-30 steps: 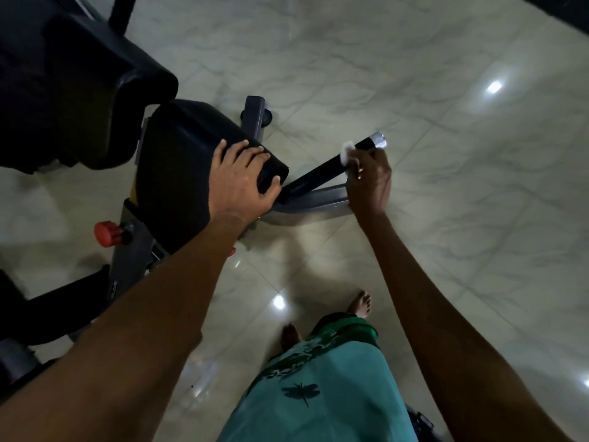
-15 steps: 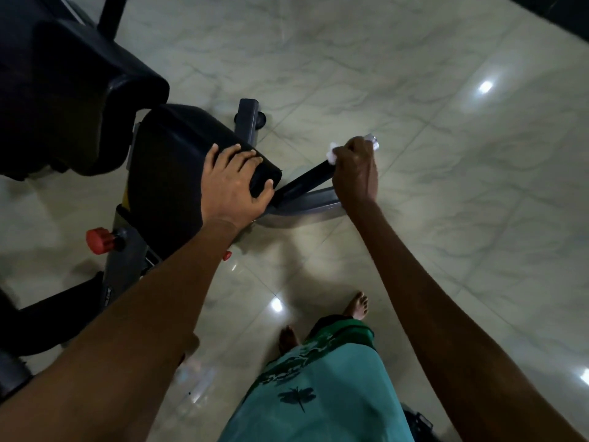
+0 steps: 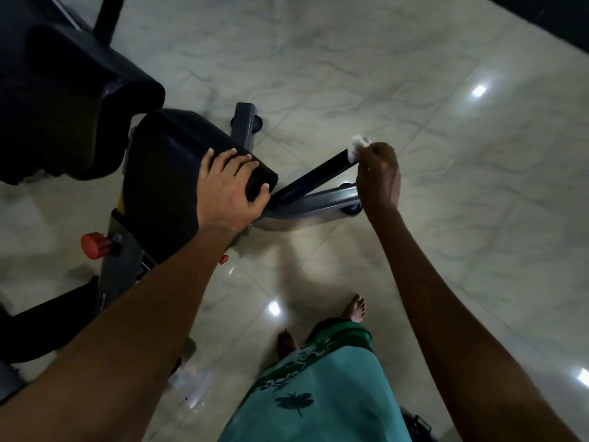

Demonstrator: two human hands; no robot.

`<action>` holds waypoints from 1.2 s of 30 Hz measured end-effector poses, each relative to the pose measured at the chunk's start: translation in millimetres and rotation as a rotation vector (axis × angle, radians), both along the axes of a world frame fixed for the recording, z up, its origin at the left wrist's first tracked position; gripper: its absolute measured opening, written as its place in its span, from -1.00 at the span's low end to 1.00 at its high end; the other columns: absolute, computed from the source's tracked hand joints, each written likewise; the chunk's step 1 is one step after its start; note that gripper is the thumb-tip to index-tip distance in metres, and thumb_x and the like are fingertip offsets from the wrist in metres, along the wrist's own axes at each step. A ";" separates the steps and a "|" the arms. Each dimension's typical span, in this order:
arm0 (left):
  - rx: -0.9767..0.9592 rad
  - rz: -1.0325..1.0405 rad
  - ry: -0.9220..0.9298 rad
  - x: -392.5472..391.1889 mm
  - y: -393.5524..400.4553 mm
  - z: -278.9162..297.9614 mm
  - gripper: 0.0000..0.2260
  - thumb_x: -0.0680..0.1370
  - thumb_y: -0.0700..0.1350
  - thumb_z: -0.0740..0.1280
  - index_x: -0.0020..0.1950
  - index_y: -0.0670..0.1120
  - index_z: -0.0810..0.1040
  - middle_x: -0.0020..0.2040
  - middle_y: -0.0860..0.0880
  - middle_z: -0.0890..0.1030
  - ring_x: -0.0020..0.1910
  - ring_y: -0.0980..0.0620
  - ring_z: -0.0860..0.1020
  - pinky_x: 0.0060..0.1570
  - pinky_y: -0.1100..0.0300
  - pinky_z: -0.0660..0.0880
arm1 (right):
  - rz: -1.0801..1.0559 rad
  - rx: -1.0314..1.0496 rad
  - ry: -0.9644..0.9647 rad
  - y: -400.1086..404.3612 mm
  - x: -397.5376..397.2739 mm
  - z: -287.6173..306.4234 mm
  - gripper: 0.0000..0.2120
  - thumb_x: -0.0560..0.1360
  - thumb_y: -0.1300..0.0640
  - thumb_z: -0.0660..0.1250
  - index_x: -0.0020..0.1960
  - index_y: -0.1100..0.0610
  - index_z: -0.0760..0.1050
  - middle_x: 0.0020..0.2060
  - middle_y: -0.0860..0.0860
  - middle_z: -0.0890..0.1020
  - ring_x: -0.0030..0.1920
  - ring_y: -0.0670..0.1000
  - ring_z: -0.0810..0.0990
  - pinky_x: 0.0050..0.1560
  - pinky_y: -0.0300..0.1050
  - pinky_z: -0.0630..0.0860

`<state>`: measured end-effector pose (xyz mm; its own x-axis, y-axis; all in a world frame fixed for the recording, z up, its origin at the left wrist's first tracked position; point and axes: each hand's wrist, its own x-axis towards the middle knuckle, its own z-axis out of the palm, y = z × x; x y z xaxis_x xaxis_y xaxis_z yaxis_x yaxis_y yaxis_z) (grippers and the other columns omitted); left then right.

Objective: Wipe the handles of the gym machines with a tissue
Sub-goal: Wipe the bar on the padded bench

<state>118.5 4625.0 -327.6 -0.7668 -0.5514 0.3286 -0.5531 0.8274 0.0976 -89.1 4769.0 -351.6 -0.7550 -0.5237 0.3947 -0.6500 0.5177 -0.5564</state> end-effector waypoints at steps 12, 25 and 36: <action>0.002 0.005 -0.011 -0.3 -0.5 -0.2 -0.59 0.49 0.12 0.18 0.11 -0.14 0.60 0.11 -0.10 0.63 0.24 -0.12 0.49 0.38 -0.09 0.19 | -0.027 -0.069 -0.724 -3.0 -65.9 14.6 -0.82 0.33 0.29 0.40 -0.42 0.13 0.53 -0.58 -0.06 0.54 -0.50 -0.08 0.50 -0.45 -0.28 0.43; 0.006 0.008 -0.024 0.5 0.2 1.6 -0.58 0.50 0.12 0.16 0.11 -0.15 0.59 0.11 -0.12 0.62 0.24 -0.14 0.48 0.38 -0.10 0.17 | 0.073 -0.251 -0.857 14.8 -55.7 13.8 -0.91 0.33 0.14 0.47 -0.34 0.07 0.65 -0.53 0.00 0.59 -0.45 0.03 0.49 -0.38 -0.16 0.41; -0.005 0.003 -0.018 0.0 -1.5 0.0 -0.60 0.50 0.11 0.18 0.10 -0.15 0.59 0.11 -0.11 0.62 0.24 -0.14 0.49 0.38 -0.11 0.19 | -0.044 -0.203 -0.739 12.0 -50.9 2.3 -0.89 0.40 0.13 0.41 -0.28 0.06 0.67 -0.42 0.09 0.64 -0.40 -0.01 0.56 -0.28 -0.09 0.49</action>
<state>118.4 4623.5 -327.6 -0.7708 -0.5525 0.3172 -0.5575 0.8259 0.0837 -139.9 4781.0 -349.3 -0.8786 -0.4579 -0.1355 -0.0534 0.3762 -0.9250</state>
